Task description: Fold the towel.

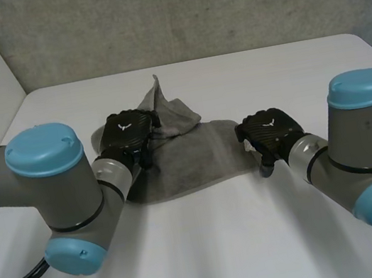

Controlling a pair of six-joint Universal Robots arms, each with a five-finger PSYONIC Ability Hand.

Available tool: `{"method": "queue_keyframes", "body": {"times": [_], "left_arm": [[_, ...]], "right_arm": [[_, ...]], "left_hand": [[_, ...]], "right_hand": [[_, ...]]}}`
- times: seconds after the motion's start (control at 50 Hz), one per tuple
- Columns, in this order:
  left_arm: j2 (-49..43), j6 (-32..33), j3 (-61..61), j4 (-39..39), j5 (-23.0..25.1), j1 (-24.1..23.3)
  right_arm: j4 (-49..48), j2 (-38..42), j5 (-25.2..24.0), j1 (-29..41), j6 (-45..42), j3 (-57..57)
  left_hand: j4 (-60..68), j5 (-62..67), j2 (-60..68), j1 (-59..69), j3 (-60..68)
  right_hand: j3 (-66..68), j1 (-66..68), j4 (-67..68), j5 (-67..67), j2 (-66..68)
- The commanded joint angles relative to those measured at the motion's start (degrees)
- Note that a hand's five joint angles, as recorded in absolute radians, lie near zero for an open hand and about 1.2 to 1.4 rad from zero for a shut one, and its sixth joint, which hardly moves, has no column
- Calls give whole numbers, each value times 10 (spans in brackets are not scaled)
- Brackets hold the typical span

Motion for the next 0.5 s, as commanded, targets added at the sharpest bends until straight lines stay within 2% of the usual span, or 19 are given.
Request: {"method": "queue_keyframes", "body": {"times": [0.02,0.2,0.5], "left_arm": [[-24,1,29,-25,0,10],[-38,1,33,-25,0,19],[-39,1,32,-23,0,19]], "right_arm": [[-1,59,-8,0,-1,-49],[0,108,-5,2,1,-98],[-2,128,-6,3,-1,-120]], "left_hand": [[-67,-149,-59,-63,-56],[-67,-149,-59,-63,-56],[-66,-147,-58,-61,-54]], "right_hand": [[-17,-16,-17,-6,-31],[-14,-13,-14,-3,-27],[-11,-9,-11,0,-24]]}}
